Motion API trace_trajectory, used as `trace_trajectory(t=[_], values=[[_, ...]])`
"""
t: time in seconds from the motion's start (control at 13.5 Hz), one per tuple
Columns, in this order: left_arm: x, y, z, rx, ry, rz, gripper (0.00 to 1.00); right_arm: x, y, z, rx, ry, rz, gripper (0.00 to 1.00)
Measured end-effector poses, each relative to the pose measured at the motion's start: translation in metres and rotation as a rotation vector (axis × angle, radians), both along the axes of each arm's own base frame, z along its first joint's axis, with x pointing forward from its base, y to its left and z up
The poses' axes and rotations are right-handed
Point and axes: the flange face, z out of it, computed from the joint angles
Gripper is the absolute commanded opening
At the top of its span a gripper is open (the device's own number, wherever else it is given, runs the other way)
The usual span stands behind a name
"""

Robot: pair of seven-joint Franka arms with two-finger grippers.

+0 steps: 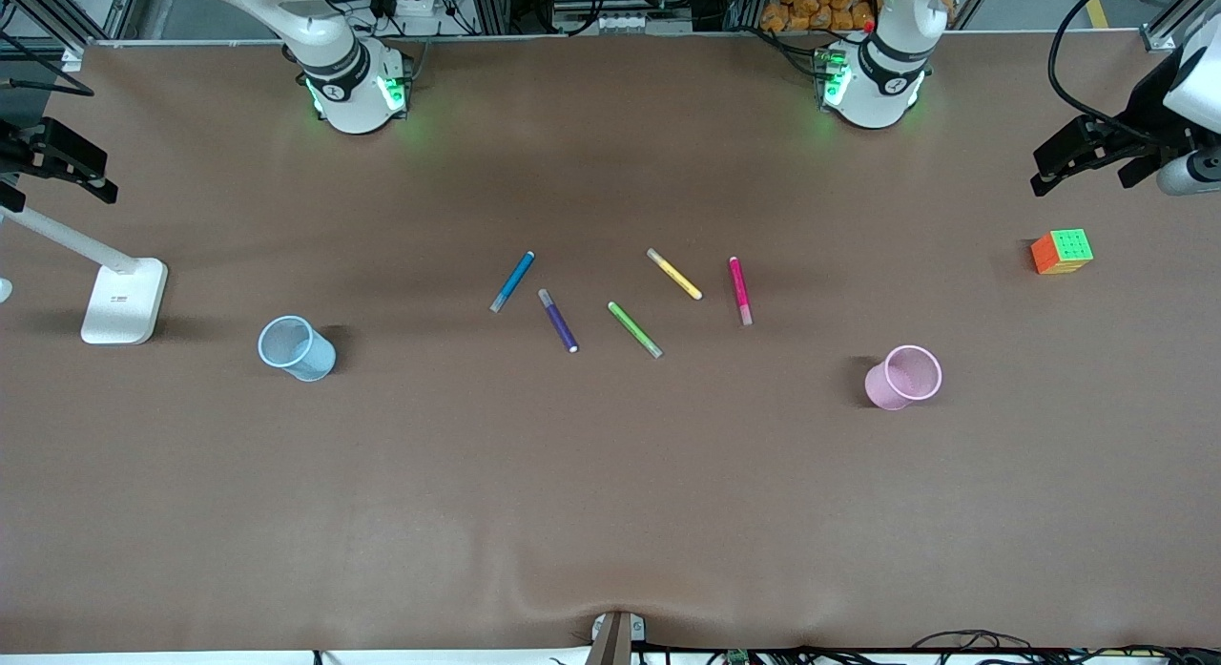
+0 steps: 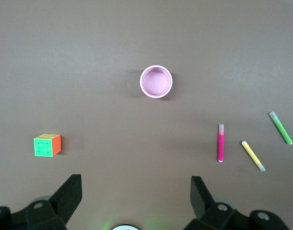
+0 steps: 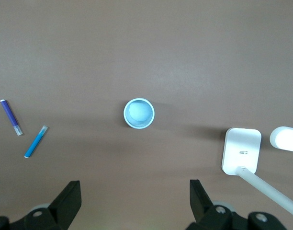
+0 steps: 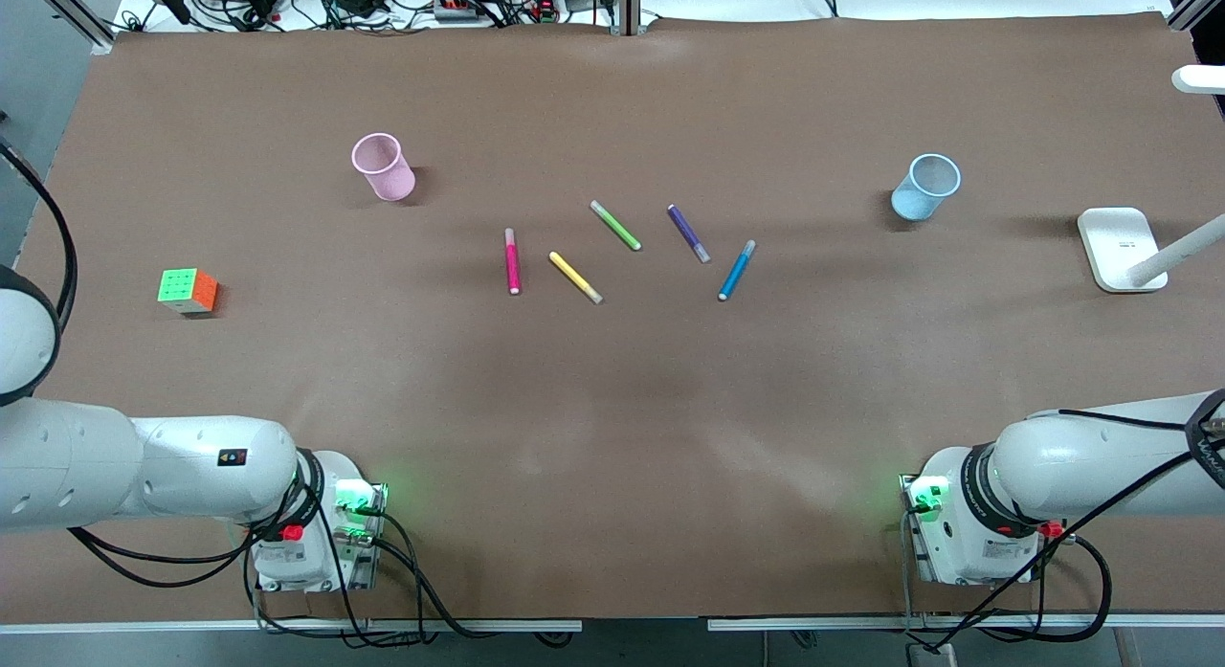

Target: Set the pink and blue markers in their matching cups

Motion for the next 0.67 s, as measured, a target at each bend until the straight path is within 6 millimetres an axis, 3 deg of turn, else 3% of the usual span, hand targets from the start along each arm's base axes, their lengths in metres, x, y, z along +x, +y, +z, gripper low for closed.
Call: trace_trajectory(t=[0.67], values=[[0.002, 0.004, 0.011, 0.025, -0.025, -0.004, 1.00, 0.000, 0.000, 0.000, 0.000, 0.000, 0.000, 1.00]])
